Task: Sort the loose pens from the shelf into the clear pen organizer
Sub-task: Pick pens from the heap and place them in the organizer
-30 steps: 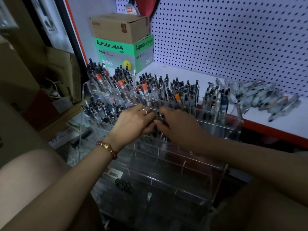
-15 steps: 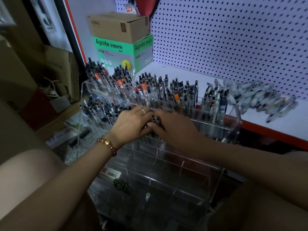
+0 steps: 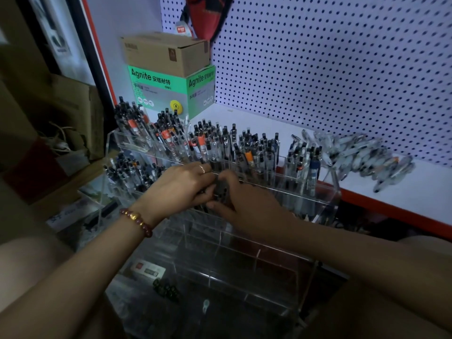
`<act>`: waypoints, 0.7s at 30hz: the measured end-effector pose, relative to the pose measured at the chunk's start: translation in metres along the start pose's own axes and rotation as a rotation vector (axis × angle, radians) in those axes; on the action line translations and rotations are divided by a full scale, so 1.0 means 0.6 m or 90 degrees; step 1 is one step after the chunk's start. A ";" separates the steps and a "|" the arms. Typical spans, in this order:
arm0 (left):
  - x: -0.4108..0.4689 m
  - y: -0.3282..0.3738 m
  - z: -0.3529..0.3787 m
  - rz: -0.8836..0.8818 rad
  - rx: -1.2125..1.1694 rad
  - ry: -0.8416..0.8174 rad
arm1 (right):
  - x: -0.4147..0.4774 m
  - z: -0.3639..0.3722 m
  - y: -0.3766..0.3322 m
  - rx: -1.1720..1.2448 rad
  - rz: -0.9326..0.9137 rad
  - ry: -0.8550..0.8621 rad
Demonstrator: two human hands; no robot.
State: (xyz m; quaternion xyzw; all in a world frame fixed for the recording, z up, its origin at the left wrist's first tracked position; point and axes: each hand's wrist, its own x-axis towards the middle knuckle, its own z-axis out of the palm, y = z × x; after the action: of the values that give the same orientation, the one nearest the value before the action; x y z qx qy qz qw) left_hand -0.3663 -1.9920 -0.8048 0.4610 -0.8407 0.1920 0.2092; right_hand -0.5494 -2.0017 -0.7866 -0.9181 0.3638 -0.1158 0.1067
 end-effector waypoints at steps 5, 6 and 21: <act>0.000 -0.001 -0.002 -0.005 -0.001 -0.015 | -0.004 -0.001 0.016 -0.044 0.010 0.021; -0.002 -0.002 -0.001 -0.010 0.006 -0.016 | -0.005 -0.001 0.019 -0.051 0.004 0.025; -0.057 0.071 0.018 -0.345 -0.108 0.033 | -0.018 -0.005 0.018 -0.214 0.038 -0.015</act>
State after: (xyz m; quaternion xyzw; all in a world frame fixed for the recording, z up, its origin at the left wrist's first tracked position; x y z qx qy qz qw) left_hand -0.3880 -1.9526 -0.8375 0.6448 -0.6942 0.0699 0.3122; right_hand -0.5647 -2.0024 -0.7880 -0.9132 0.4036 -0.0393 -0.0407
